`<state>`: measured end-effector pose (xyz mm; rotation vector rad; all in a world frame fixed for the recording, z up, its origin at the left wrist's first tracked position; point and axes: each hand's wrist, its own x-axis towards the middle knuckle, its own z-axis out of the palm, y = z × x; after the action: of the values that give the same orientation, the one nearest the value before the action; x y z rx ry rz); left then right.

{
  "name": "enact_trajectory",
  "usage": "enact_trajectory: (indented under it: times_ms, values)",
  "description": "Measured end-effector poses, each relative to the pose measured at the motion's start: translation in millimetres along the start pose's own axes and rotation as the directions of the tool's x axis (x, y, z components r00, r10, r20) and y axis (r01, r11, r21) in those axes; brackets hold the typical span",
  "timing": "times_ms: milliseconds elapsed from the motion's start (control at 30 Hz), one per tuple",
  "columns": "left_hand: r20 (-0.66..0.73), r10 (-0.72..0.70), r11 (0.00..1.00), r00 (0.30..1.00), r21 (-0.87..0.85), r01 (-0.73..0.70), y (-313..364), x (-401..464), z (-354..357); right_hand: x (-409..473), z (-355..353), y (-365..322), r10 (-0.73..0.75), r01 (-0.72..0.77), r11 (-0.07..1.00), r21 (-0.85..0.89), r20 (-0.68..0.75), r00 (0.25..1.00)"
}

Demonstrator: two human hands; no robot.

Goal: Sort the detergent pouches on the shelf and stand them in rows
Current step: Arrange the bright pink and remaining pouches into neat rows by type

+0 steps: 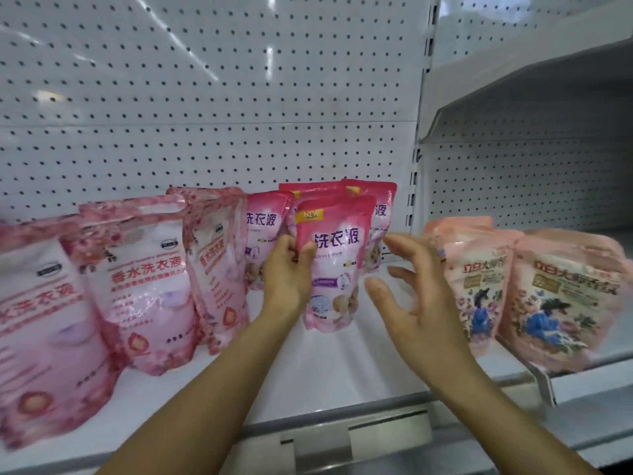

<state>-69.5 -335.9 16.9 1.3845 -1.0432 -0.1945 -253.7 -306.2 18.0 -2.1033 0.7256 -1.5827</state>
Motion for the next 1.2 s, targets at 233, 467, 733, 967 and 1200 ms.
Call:
enact_trajectory:
  times_ms: [233, 467, 733, 967, 1200]
  values:
    - [-0.038, -0.009, 0.987, 0.999, -0.162, 0.003, 11, -56, -61, -3, 49, 14, 0.324, -0.363, 0.9, 0.241, 0.187, 0.927]
    - [0.074, -0.165, 0.94, 0.983, -0.29, 0.18, 6, -94, -92, 9, 81, 3, 0.277, -0.388, 0.835, 0.39, 0.312, 0.909]
    - [-0.307, -0.216, 0.939, 0.927, -0.324, 0.111, -4, -92, -141, 39, 125, 16, 0.318, -0.44, 0.838, 0.324, 0.366, 0.875]
    - [-0.331, -0.263, 0.924, 0.906, -0.357, 0.138, -19, -86, -150, 100, 173, 50, 0.478, -0.517, 0.837, 0.176, 0.224, 0.849]
    - [-0.338, -0.326, 0.902, 0.883, -0.391, 0.183, -33, -82, -155, 136, 204, 58, 0.53, -0.558, 0.821, 0.124, 0.2, 0.824]
